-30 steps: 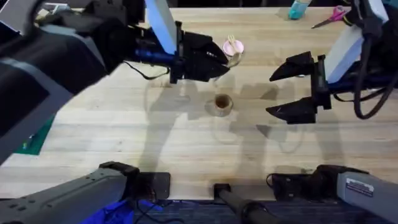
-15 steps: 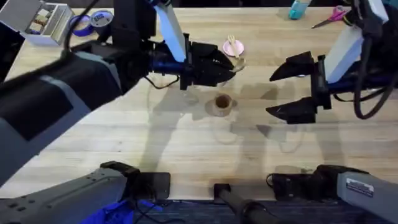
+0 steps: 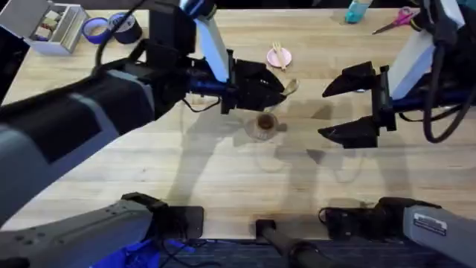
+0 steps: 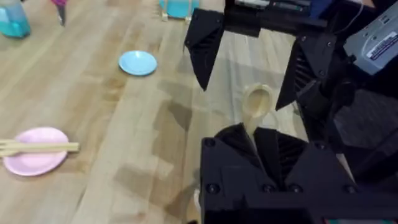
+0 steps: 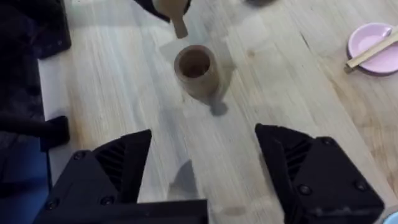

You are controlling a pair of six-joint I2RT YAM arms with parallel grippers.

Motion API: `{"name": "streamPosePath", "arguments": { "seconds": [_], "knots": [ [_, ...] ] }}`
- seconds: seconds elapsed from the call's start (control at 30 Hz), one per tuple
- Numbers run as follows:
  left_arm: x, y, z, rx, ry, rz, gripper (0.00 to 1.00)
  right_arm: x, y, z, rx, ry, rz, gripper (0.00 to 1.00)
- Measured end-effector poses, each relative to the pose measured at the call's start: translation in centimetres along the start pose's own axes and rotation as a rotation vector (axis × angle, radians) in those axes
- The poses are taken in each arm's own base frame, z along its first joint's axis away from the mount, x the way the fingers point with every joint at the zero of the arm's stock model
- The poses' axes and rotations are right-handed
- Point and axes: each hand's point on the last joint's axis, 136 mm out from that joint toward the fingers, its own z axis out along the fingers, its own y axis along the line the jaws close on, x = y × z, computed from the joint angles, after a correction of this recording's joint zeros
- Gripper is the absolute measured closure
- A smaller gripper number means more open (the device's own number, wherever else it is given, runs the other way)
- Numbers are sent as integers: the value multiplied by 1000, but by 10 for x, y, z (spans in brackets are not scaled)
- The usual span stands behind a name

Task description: Pick up a utensil and set it on the pink plate, then put the other utensil in the container.

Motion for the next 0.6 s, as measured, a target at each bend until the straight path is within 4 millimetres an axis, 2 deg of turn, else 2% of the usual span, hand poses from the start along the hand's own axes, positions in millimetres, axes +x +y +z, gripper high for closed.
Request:
{"name": "streamPosePath", "arguments": {
  "seconds": [0.17,0.6],
  "knots": [
    [14,5,9,22,19,-46,958,0,0,0,0,0,0,5],
    [34,16,17,39,35,-90,959,0,0,0,0,0,-11,5]
  ]
}}
